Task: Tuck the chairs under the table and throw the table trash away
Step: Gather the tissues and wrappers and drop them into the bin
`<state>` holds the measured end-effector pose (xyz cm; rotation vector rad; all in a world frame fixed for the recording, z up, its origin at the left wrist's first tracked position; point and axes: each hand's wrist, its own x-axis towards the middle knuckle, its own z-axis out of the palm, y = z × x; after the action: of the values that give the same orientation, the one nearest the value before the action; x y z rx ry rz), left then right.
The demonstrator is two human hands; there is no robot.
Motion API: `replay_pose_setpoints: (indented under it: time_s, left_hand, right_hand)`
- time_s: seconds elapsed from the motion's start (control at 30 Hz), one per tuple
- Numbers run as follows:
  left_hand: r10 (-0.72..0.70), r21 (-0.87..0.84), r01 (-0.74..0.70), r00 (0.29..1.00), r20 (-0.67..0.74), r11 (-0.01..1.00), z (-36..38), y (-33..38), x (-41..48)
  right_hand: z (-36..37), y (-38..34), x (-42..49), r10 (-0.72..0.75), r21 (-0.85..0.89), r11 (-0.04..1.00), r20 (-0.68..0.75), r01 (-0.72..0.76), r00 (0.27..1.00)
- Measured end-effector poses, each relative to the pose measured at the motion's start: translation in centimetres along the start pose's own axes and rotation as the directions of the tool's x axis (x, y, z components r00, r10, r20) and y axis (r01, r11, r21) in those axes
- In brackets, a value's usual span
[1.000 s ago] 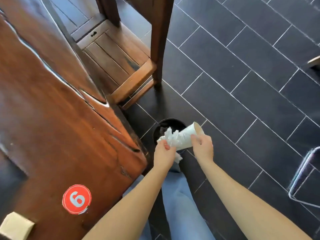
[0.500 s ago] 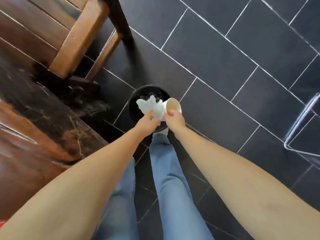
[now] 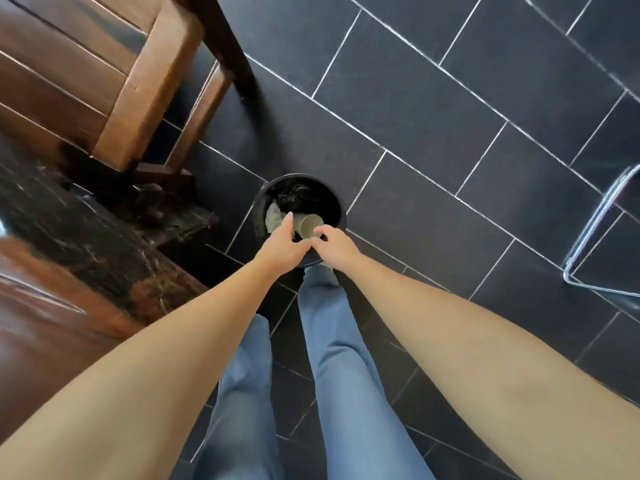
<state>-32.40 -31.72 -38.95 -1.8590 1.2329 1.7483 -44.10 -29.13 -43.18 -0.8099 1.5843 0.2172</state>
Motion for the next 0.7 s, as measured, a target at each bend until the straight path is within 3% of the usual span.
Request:
replay_pose_setpoints:
  time_s: [0.1,0.2,0.3,0.5,0.57,0.7]
  left_hand:
    - [0.095,-0.104,-0.112,0.983,-0.157,0.988,-0.7,0.9,-1.5]
    - [0.208,-0.171,-0.277,0.919,-0.336,0.946,-1.6,1.2,-3.6]
    - [0.325,-0.122,-0.418,0.832,-0.449,0.900,-2.8,1.2,-6.1]
    - [0.438,0.099,-0.470,0.697,-0.568,0.877,-6.2,0.2,-11.6]
    - [0.469,0.182,-0.464,0.639,-0.609,0.867,-8.1,-1.0,-14.2]
    - [0.468,0.243,-0.434,0.547,-0.694,0.868,-12.2,-5.7,-19.8]
  right_hand:
    - [0.0,-1.9,-1.3,-0.048,-0.028,0.999,-0.043,0.047,0.998]
    - [0.0,-4.0,-3.1,-0.150,-0.013,0.989,-0.105,0.150,0.983]
    - [0.3,-6.5,-4.9,-0.234,-0.013,0.972,-0.161,0.235,0.959]
    - [1.8,-12.1,-10.2,-0.363,0.044,0.923,-0.228,0.382,0.904]
    - [2.9,-13.9,-12.7,-0.443,0.029,0.884,-0.266,0.466,0.856]
    - [7.8,-19.6,-16.5,-0.709,-0.232,0.699,-0.350,0.676,0.613]
